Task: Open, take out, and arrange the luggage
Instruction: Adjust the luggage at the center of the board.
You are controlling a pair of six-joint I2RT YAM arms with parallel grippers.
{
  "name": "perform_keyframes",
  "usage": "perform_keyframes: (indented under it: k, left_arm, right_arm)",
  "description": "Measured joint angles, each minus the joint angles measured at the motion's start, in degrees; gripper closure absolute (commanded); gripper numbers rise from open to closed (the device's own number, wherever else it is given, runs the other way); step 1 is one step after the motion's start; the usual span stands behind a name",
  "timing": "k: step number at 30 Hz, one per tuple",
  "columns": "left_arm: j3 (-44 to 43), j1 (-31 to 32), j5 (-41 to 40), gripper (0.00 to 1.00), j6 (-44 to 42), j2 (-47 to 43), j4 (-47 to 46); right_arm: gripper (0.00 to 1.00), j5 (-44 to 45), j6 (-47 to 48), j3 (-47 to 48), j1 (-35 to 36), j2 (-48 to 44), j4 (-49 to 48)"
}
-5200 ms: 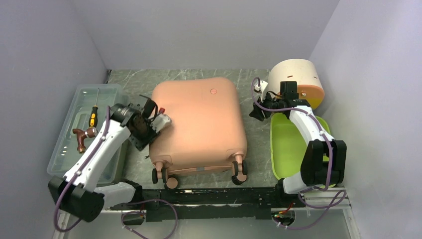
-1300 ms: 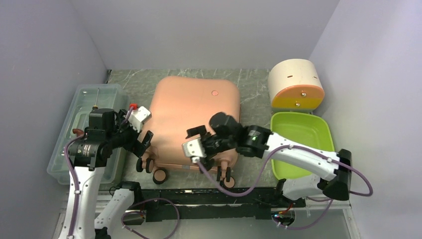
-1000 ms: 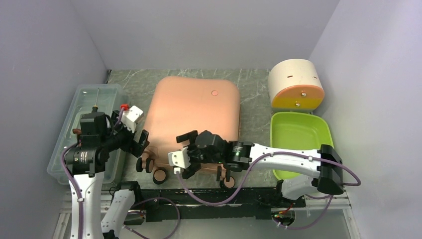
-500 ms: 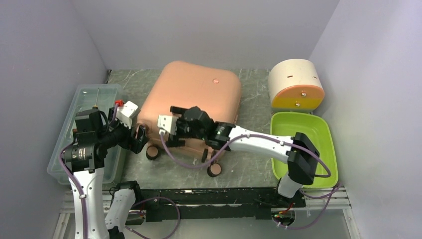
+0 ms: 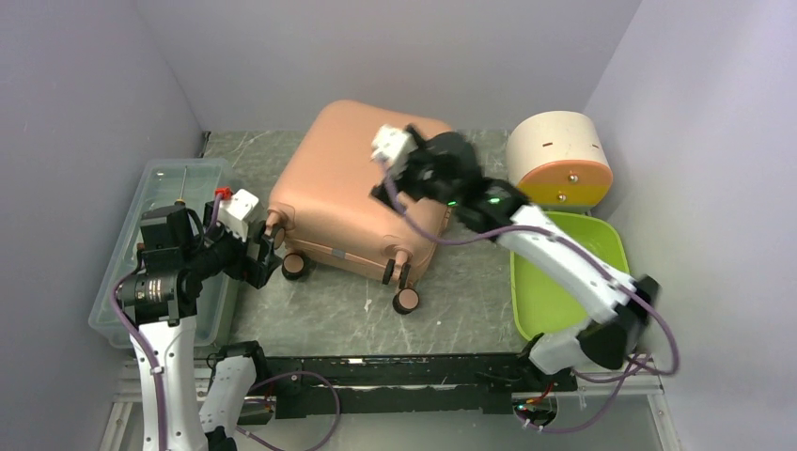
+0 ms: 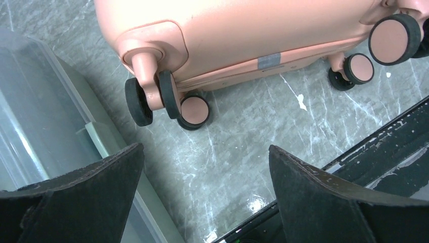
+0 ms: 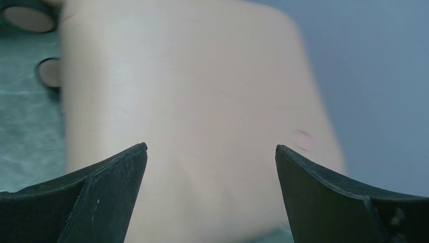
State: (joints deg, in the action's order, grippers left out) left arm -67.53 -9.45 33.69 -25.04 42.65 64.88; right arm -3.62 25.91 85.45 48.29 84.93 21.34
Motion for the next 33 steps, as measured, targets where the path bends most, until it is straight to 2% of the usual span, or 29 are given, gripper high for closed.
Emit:
perform_keyframes:
  k: [2, 6, 9, 12, 14, 16, 26, 28, 33]
  left_arm:
    - [0.0, 0.0, -0.59, 0.01, 0.02, 0.52, -0.5]
    - [0.0, 0.0, -2.86, 0.01, 0.07, 4.59, -1.68]
    - [0.15, 0.0, -4.98, 0.01, 0.2, 8.52, -3.3]
    - [0.94, 0.0, -7.13, 0.01, 0.28, 11.82, -5.66]
    - [1.14, 0.04, -8.37, 0.01, 0.26, 13.64, -6.93]
    - [1.14, 0.39, -9.49, 0.06, 0.26, 15.5, -8.35]
    - [0.63, 9.25, -20.33, 0.45, 2.51, 25.66, -15.15]
    - [0.07, 10.12, -22.36, 0.48, 3.69, 27.08, -16.92]
    - [-1.66, 10.75, -27.32, 0.46, 5.44, 30.01, -17.33]
  right_arm:
    - [0.0, -0.31, 0.26, -0.46, -4.39, -5.44, 0.83]
    - [0.0, -1.16, 0.9, -6.32, -18.53, -16.83, -1.31]
    - [0.0, -2.29, 0.52, -11.28, -29.29, -20.28, -2.99]
    - [0.0, -3.96, -0.15, -17.03, -35.08, -20.09, -4.37]
    - [0.0, -5.27, -0.79, -20.63, -37.03, -19.12, -4.7]
    - [0.0, -6.62, -1.6, -23.56, -38.47, -17.75, -4.79]
    - [0.0, -14.01, -2.21, -25.92, -41.75, -12.68, -7.65]
    - [0.0, -16.39, -2.19, -26.38, -42.38, -11.19, -8.94]
    - [0.02, -22.53, -1.68, -27.04, -42.82, -6.34, -10.95]
